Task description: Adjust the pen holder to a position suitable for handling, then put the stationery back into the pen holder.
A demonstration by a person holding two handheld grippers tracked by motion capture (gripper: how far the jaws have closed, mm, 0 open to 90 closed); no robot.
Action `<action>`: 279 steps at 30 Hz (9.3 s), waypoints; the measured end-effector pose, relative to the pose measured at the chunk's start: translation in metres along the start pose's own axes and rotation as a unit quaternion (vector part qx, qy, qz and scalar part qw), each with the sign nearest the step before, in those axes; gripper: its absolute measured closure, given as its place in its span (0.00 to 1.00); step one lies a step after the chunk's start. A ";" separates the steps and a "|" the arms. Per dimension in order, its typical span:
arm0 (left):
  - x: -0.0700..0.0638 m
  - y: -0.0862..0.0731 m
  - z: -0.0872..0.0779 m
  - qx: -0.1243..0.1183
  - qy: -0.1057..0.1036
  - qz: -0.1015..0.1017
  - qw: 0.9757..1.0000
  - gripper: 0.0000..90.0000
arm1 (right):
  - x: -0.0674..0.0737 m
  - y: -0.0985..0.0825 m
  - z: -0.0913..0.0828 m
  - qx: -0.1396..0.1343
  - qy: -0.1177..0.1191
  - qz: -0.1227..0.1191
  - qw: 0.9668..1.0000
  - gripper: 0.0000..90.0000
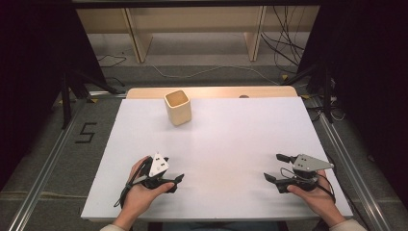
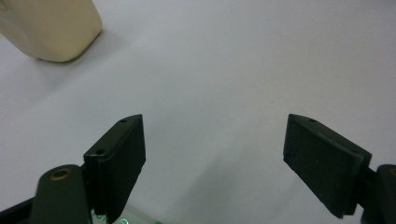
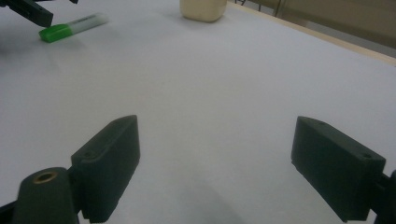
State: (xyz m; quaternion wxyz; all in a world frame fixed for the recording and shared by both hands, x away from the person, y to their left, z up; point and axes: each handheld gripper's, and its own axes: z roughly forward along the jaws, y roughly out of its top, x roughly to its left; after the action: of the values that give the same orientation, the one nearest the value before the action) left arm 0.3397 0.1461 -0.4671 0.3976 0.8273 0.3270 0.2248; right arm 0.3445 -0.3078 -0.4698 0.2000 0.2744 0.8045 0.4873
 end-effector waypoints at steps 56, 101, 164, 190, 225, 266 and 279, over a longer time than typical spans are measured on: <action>0.015 0.010 -0.004 -0.019 0.036 -0.046 0.998 0.55 | 0.000 0.002 0.002 -0.001 -0.003 -0.002 1.000 0.18; 0.077 0.012 0.039 0.228 0.087 -0.040 0.969 1.00 | 0.001 0.002 0.003 0.001 0.002 -0.005 1.000 0.18; 0.036 -0.033 -0.057 0.292 0.059 -0.059 0.953 0.89 | 0.003 0.003 0.003 -0.001 0.001 -0.010 1.000 0.18; 0.029 -0.020 -0.047 0.352 -0.042 0.020 0.935 0.47 | 0.003 0.003 0.004 0.002 0.002 -0.009 1.000 0.18; 0.029 -0.013 -0.024 0.406 -0.073 0.008 0.911 0.73 | 0.003 0.003 0.004 0.001 0.002 -0.010 1.000 0.18; 0.042 0.005 -0.029 0.249 -0.001 -0.051 0.967 0.74 | 0.004 0.003 0.003 0.001 0.002 -0.009 1.000 0.18; 0.048 0.010 -0.023 0.155 0.041 -0.052 0.986 0.74 | 0.004 0.003 0.003 0.001 0.002 -0.008 1.000 0.18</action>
State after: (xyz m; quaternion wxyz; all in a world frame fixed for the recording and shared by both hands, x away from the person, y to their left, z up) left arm 0.3616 0.1877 -0.4401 0.2619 0.8508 0.4167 0.1843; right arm 0.3443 -0.3021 -0.4688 0.2024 0.2670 0.8077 0.4851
